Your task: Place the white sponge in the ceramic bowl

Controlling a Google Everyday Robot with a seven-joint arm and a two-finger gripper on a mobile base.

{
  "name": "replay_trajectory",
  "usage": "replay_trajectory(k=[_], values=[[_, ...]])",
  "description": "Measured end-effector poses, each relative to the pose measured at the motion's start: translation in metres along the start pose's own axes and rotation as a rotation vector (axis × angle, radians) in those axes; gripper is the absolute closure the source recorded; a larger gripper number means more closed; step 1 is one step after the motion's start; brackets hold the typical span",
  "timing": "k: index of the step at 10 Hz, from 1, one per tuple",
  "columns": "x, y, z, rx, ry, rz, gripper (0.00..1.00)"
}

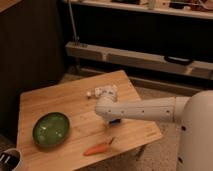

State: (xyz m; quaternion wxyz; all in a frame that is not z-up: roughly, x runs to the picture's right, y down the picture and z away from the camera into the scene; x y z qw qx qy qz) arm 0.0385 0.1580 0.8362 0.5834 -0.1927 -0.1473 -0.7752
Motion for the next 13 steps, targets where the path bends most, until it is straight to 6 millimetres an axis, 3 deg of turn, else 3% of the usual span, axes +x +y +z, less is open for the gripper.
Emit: replay_trajectory(k=[2, 5, 10, 11, 13], values=[[0.006, 0.005, -0.025, 0.021, -0.006, 0.009, 0.20], [0.007, 0.005, -0.024, 0.076, -0.030, 0.028, 0.20], [-0.006, -0.014, 0.054, 0.212, -0.072, 0.052, 0.21], [-0.006, -0.018, 0.062, 0.217, -0.058, 0.042, 0.27], [-0.008, -0.014, 0.058, 0.210, -0.063, 0.044, 0.48]])
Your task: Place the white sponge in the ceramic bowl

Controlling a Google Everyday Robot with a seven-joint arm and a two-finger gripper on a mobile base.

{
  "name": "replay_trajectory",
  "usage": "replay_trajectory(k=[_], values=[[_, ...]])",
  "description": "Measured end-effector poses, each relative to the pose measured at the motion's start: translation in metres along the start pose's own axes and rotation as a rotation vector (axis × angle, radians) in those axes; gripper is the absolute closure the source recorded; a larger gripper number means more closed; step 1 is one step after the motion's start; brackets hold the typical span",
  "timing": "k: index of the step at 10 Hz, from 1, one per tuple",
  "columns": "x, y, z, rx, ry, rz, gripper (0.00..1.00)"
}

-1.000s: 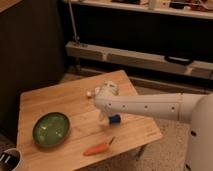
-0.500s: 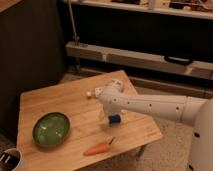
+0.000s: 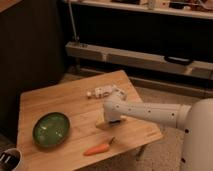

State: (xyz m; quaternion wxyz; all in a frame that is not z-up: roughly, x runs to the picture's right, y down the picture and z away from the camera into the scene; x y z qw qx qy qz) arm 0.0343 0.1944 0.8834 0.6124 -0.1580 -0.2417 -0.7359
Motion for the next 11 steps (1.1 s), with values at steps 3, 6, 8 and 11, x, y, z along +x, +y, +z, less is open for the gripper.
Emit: replay_trajectory(k=[3, 6, 8, 11], values=[[0.0016, 0.0007, -0.0094, 0.002, 0.003, 0.010, 0.67], [0.0031, -0.0020, -0.0113, 0.003, 0.005, 0.005, 0.67], [0.0011, -0.0019, -0.0092, 0.002, 0.002, -0.001, 0.67], [-0.0012, -0.0001, -0.0116, -0.001, -0.004, 0.000, 0.69]])
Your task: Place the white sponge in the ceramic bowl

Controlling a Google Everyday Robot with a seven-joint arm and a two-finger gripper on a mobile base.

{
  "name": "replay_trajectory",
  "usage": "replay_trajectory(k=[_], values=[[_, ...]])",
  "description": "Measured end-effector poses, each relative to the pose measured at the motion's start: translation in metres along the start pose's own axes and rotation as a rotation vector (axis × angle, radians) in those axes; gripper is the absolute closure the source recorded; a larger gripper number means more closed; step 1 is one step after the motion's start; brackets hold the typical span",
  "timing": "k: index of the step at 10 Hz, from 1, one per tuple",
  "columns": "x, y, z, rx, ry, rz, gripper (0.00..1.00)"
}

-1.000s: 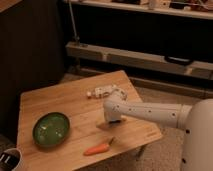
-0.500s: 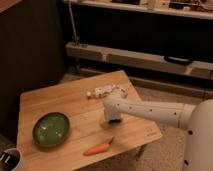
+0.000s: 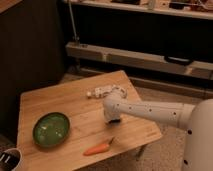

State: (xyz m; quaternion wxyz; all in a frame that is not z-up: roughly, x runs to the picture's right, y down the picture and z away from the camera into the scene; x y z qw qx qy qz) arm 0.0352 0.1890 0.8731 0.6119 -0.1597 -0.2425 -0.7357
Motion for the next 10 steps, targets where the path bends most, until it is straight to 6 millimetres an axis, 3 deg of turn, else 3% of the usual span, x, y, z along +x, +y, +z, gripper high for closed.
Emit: replay_trajectory(k=[4, 10], values=[[-0.0041, 0.0038, -0.0066, -0.005, -0.011, 0.004, 0.99], [-0.0027, 0.0023, -0.0098, 0.000, -0.005, 0.000, 1.00]])
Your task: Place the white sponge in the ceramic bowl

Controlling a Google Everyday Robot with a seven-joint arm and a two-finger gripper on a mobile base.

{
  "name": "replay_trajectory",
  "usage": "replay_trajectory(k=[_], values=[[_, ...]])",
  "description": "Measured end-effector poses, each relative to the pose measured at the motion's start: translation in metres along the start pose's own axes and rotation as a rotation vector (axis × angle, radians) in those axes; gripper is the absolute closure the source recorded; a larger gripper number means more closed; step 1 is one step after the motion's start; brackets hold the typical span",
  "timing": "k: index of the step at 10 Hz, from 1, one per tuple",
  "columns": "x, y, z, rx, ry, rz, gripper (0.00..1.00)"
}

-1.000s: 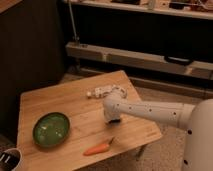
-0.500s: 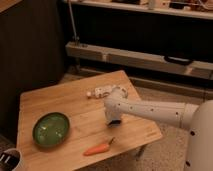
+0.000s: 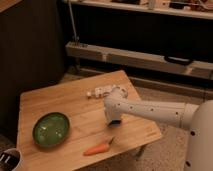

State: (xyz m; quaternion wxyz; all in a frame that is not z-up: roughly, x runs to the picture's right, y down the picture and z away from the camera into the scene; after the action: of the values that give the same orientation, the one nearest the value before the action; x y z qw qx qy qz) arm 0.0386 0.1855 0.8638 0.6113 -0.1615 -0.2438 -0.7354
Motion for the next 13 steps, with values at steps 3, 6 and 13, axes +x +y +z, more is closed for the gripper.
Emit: replay_trajectory(k=[3, 6, 13], values=[[0.010, -0.005, -0.037, 0.066, 0.090, -0.040, 1.00], [0.023, -0.009, -0.115, 0.142, 0.196, -0.084, 1.00], [0.044, -0.058, -0.207, 0.407, 0.303, -0.186, 1.00]])
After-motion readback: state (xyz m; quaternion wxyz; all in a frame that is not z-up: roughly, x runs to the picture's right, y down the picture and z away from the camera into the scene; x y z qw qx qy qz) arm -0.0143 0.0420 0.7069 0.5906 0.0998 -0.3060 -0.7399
